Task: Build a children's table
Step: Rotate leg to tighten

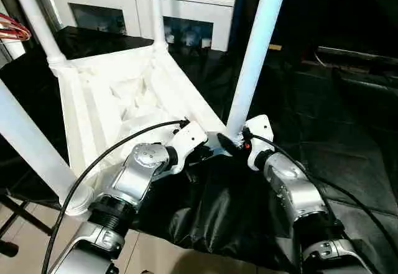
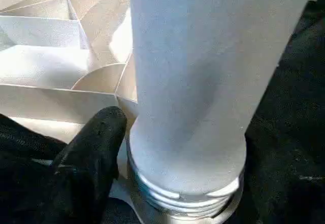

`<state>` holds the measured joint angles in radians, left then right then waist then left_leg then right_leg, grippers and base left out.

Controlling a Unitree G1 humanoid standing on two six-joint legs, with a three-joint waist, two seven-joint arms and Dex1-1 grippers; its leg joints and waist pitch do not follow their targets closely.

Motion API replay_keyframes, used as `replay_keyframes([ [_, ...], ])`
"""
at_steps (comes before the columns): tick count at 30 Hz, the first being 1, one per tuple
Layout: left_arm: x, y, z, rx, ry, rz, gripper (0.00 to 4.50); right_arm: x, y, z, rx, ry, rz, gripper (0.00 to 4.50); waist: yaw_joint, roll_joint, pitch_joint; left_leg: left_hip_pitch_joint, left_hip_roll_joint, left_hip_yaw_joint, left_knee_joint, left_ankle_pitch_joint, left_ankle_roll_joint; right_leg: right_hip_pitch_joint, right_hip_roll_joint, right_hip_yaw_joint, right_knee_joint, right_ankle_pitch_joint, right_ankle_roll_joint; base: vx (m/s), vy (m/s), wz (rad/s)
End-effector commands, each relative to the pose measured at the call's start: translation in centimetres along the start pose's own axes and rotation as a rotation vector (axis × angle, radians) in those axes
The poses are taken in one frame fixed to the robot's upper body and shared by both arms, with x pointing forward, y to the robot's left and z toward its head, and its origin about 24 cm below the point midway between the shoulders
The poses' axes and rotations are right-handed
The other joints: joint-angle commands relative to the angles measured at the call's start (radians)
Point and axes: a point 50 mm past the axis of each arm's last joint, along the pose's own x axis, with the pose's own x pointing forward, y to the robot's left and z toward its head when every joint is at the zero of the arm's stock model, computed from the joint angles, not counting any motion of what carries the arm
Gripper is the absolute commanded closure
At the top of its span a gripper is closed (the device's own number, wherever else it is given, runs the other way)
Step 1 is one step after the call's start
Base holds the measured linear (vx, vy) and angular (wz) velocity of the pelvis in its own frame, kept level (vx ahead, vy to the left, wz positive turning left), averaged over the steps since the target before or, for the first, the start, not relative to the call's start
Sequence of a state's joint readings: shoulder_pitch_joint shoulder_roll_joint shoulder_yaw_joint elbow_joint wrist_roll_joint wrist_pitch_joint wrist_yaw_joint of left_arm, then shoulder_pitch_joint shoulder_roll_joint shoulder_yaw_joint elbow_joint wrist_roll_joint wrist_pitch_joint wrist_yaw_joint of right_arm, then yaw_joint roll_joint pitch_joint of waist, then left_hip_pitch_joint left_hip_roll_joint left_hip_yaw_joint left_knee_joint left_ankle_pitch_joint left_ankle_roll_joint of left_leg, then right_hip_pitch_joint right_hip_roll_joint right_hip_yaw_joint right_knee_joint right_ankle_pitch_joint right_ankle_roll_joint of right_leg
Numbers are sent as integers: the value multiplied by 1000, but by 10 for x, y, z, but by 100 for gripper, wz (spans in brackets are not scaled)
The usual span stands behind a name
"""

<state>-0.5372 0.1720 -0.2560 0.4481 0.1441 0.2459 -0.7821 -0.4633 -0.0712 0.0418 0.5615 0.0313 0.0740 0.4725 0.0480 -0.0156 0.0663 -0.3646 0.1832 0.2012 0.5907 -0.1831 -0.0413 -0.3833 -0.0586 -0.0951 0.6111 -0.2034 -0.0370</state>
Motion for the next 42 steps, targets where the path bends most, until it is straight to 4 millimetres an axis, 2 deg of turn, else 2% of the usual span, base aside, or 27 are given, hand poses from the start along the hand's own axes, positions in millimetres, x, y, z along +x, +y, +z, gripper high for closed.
replay_keyframes([
  [1,14,-19,22,15,-125,-62,450,11,35,-2,-30,15,200,57,1,0,-61,12,63,-35,-67,-175,46,41,-106,73,-87,-220,-175,0,0,0],
  [5,7,-17,20,26,-135,-98,450,2,22,1,-100,26,272,49,2,2,-64,9,64,-35,-64,-150,59,45,-107,73,-81,-162,-190,0,0,0],
  [9,-7,-16,14,66,-154,-225,450,-20,9,8,-151,48,503,49,8,-1,-65,5,61,-32,-58,-132,95,51,-106,73,-75,-122,-205,0,0,0],
  [10,-7,-16,14,66,-154,-225,450,-20,9,8,-151,48,503,49,10,-1,-64,4,62,-33,-58,-133,103,51,-106,72,-77,-130,-204,0,0,0],
  [12,-12,-16,12,71,-156,-266,450,-26,6,8,-170,68,570,49,14,1,-62,9,65,-32,-60,-150,95,45,-106,71,-83,-186,-199,0,0,0],
  [15,-21,-14,6,86,-129,-321,450,-35,0,9,-191,98,645,49,19,2,-60,13,68,-33,-63,-173,80,41,-105,71,-85,-223,-194,0,0,0],
  [20,-32,-12,-2,97,-99,-386,450,-43,-6,10,-207,134,717,49,19,1,-62,10,67,-32,-62,-166,76,43,-105,71,-82,-218,-192,0,0,0],
  [22,-35,-10,-3,102,-93,-399,450,-46,-7,9,-218,151,749,49,21,1,-64,10,67,-32,-61,-148,80,44,-104,71,-78,-189,-197,0,0,0],
  [23,-37,-10,-4,105,-86,-411,450,-48,-7,9,-218,160,766,65,23,0,-64,10,67,-32,-61,-142,83,44,-105,70,-77,-181,-200,0,0,0],
  [24,-39,-9,-5,108,-81,-417,450,-49,-7,10,-218,164,775,82,24,0,-65,9,67,-32,-60,-139,85,44,-105,70,-76,-176,-201,0,0,0],
  [27,-43,-7,-6,106,-75,-442,450,-50,-7,11,-209,166,801,82,29,2,-66,11,68,-31,-59,-131,87,43,-105,70,-74,-165,-206,0,0,0],
  [29,-43,-7,-6,106,-75,-449,450,-50,-6,11,-208,166,805,122,33,2,-65,12,69,-30,-60,-135,83,42,-105,70,-75,-171,-207,0,0,0],
  [32,-45,-7,-7,100,-70,-471,450,-52,-3,9,-201,170,833,137,38,2,-66,14,69,-30,-61,-137,76,41,-105,71,-75,-179,-202,0,0,0],
  [39,-34,-7,-2,84,-107,-389,450,-52,10,0,-161,158,846,179,40,0,-65,14,69,-31,-61,-138,71,42,-106,71,-77,-181,-196,0,0,0],
  [41,-25,-4,3,71,-115,-291,450,-41,16,-3,-149,130,727,181,37,0,-60,14,67,-32,-64,-153,61,40,-107,71,-83,-214,-188,0,0,0],
  [42,-17,-2,7,55,-117,-215,450,-30,19,-4,-122,100,612,182,34,0,-59,14,68,-34,-66,-162,49,39,-108,71,-84,-237,-184,0,0,0],
])
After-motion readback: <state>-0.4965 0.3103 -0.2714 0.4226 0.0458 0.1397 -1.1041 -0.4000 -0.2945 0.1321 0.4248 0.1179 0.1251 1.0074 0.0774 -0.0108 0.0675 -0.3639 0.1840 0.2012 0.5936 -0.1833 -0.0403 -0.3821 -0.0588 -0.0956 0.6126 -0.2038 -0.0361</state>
